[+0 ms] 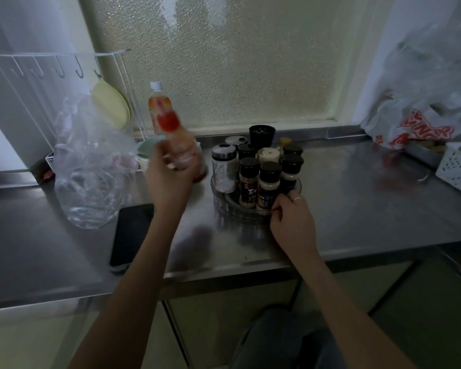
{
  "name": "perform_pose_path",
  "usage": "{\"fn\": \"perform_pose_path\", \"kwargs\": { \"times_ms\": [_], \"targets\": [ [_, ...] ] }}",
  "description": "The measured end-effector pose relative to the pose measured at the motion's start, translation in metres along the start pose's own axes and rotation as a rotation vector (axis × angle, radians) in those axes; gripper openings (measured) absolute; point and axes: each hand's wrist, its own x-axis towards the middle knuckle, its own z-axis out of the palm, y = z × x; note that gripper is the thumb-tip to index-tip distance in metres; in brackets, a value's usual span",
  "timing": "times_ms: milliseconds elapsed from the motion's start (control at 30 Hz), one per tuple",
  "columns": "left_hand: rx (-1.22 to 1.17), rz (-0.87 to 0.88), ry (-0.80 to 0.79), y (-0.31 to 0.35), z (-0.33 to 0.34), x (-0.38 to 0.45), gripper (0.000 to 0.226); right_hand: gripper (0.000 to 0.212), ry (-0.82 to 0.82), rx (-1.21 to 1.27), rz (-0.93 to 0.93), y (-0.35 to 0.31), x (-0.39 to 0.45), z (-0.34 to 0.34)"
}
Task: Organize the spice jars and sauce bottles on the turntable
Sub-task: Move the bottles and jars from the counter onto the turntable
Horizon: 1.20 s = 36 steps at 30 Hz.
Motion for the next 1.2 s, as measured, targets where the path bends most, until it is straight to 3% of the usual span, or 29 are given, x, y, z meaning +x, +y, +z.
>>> {"fn": "perform_pose_path", "kwargs": {
  "times_ms": [100,267,400,567,633,733,833,933,1200],
  "targets": [
    [-0.072,-0.004,-0.282,0.018,0.022,-0.017,0.040,0.010,0.001,0.009,-0.004,0.000,0.000,0.000],
    [0.013,-0.066,-0.423,-0.001,0.045,-0.031,0.043,0.009,-0.019,0.032,-0.040,0.001,-0.003,-0.001],
    [0.069,-0.021,-0.416,-0.005,0.044,-0.030,0.048,0.011,-0.031,0.039,-0.068,-0.001,-0.002,0.000],
    [0.113,-0.014,-0.361,-0.007,0.039,-0.068,0.071,0.014,-0.042,0.157,-0.110,-0.004,-0.007,-0.009],
    [0.098,-0.071,-0.307,-0.012,0.035,-0.078,0.061,0.016,-0.096,0.188,-0.170,-0.009,-0.011,-0.014],
    [0.099,-0.066,-0.280,-0.015,0.033,-0.076,0.027,0.018,-0.160,0.221,-0.230,-0.011,-0.012,-0.015],
    [0.171,0.019,-0.332,-0.014,0.034,-0.077,0.009,0.018,-0.014,0.142,-0.148,-0.007,-0.013,-0.014],
    [0.184,0.059,-0.354,-0.014,0.034,-0.079,0.007,0.012,0.102,0.049,-0.032,-0.006,-0.011,-0.016],
    [0.201,0.076,-0.344,-0.011,0.033,-0.081,0.019,0.018,-0.072,0.094,-0.204,-0.009,-0.012,-0.015]
  ]
}}
